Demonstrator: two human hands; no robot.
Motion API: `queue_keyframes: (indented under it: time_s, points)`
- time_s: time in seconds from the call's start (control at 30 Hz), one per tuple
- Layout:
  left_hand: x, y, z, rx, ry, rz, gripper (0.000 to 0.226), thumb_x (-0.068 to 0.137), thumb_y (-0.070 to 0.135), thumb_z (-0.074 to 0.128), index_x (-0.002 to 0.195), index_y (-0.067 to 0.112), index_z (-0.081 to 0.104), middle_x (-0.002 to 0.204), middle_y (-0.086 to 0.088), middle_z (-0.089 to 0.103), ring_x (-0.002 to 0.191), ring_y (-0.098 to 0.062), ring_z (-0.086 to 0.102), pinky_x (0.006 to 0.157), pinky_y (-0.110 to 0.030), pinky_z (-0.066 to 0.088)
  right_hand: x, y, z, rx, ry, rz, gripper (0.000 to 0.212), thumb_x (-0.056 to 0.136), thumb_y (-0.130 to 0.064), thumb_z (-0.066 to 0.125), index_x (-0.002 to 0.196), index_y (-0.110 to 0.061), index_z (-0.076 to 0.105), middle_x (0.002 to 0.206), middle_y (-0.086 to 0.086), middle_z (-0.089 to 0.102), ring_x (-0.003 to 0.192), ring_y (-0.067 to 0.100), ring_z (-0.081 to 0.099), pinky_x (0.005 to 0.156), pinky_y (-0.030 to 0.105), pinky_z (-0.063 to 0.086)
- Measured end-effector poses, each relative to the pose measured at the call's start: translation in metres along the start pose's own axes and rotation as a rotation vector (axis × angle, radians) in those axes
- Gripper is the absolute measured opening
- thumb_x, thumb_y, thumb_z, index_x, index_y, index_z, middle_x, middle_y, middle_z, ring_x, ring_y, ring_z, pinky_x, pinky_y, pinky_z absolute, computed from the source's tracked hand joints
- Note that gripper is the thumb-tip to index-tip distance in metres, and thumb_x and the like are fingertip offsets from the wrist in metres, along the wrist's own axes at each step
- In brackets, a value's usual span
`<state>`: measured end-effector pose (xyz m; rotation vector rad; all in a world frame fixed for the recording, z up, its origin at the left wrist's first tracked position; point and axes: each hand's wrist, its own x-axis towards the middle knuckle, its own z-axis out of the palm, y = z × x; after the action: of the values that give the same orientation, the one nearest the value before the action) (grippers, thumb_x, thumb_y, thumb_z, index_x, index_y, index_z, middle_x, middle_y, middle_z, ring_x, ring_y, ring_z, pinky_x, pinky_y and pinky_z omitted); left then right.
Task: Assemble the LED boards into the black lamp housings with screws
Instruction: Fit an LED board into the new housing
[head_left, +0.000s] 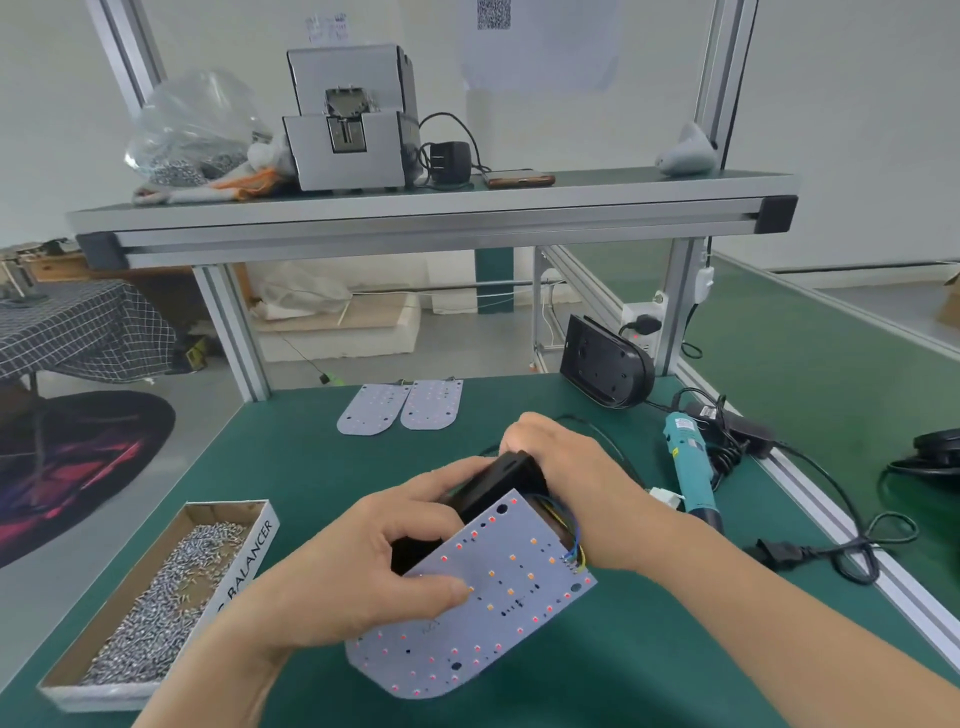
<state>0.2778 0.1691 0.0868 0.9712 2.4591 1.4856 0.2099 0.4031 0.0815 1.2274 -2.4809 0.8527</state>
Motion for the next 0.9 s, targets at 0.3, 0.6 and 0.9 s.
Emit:
queue_keyframes:
  time_s: [0.3,0.6,0.9]
  points:
    - [-0.008,-0.022,-0.007,-0.331,0.106,-0.193,0.033,0.083,0.019,0.073,0.114,0.009,0.075,0.128,-0.007,0.069,0.112,-0.028,0.068,0.089,-0.032,0.055,0.007,0.000,-0.020,0.651,-0.485,0.280,0.036,0.091,0.001,0.058,0.126,0.001,0.048,0.115,0.002,0.063,0.104,0.011,0.057,0.094,0.034,0.049]
    - [-0.006,-0.035,0.002,-0.517,0.387,-0.201,0.038,0.067,0.027,0.081,0.093,0.001,0.070,0.094,-0.023,0.067,0.083,-0.029,0.065,0.077,-0.034,0.053,0.016,0.002,0.014,0.834,-0.129,0.541,0.075,0.088,-0.079,0.035,0.100,-0.016,0.074,0.097,0.007,0.075,0.087,0.014,0.064,0.096,0.039,0.046]
    - [0.003,-0.016,0.015,-0.488,0.459,-0.135,0.028,0.070,0.031,0.079,0.091,0.013,0.075,0.093,-0.009,0.074,0.080,-0.020,0.069,0.070,-0.028,0.056,0.023,0.020,0.019,0.667,0.012,0.555,0.040,0.089,-0.026,0.062,0.052,-0.031,0.048,0.045,-0.019,0.044,0.043,-0.002,0.037,0.050,0.014,0.034]
